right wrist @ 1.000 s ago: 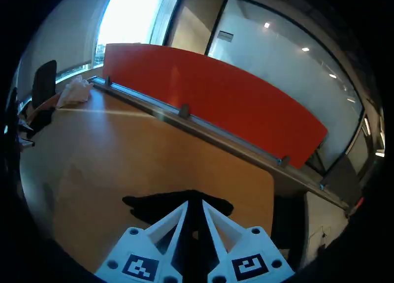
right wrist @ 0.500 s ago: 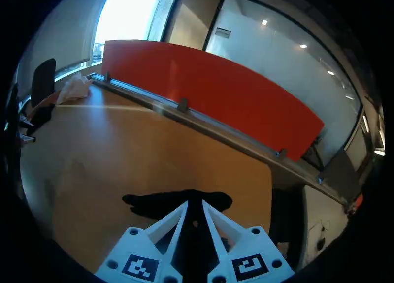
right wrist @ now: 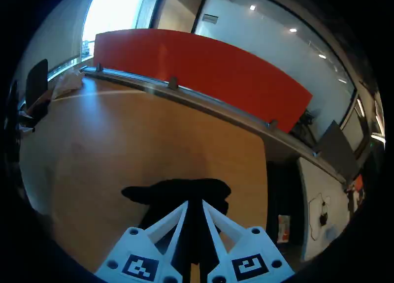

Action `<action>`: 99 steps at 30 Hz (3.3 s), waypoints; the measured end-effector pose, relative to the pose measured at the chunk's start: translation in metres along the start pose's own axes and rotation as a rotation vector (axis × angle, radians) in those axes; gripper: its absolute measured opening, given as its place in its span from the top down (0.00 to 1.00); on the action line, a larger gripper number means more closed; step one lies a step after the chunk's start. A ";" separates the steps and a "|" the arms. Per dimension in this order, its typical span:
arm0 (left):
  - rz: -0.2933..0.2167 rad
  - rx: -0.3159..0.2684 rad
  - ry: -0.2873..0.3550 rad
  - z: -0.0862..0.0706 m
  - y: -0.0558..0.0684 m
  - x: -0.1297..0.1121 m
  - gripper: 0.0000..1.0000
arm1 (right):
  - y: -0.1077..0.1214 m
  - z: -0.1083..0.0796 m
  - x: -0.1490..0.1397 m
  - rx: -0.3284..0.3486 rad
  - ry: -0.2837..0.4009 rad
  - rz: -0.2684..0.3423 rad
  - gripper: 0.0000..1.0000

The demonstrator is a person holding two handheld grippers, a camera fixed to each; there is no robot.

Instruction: Fold towel

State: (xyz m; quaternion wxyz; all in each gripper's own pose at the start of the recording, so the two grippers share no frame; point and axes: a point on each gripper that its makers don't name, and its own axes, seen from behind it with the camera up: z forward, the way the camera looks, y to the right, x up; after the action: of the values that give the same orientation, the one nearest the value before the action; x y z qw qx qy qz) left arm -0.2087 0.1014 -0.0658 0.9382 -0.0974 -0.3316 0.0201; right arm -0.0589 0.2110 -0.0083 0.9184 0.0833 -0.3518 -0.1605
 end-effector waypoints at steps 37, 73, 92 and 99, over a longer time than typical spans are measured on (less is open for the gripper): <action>0.009 0.018 -0.013 -0.003 -0.007 -0.003 0.00 | 0.015 0.026 -0.150 -0.092 -0.256 0.268 0.95; 0.009 0.016 -0.013 -0.003 -0.005 -0.003 0.00 | 0.005 0.020 -0.163 -0.161 -0.251 0.225 0.61; -0.002 0.016 0.007 -0.008 -0.009 0.001 0.00 | 0.001 0.005 -0.143 -0.195 -0.168 0.256 0.01; -0.007 0.016 0.016 -0.011 -0.011 0.002 0.00 | -0.003 -0.002 -0.126 -0.200 -0.098 0.262 0.00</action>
State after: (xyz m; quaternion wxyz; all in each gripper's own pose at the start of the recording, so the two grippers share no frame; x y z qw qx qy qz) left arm -0.2006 0.0893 -0.0705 0.9416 -0.0889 -0.3244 0.0185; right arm -0.1459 0.2530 -0.0885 0.9169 -0.0633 -0.3864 -0.0777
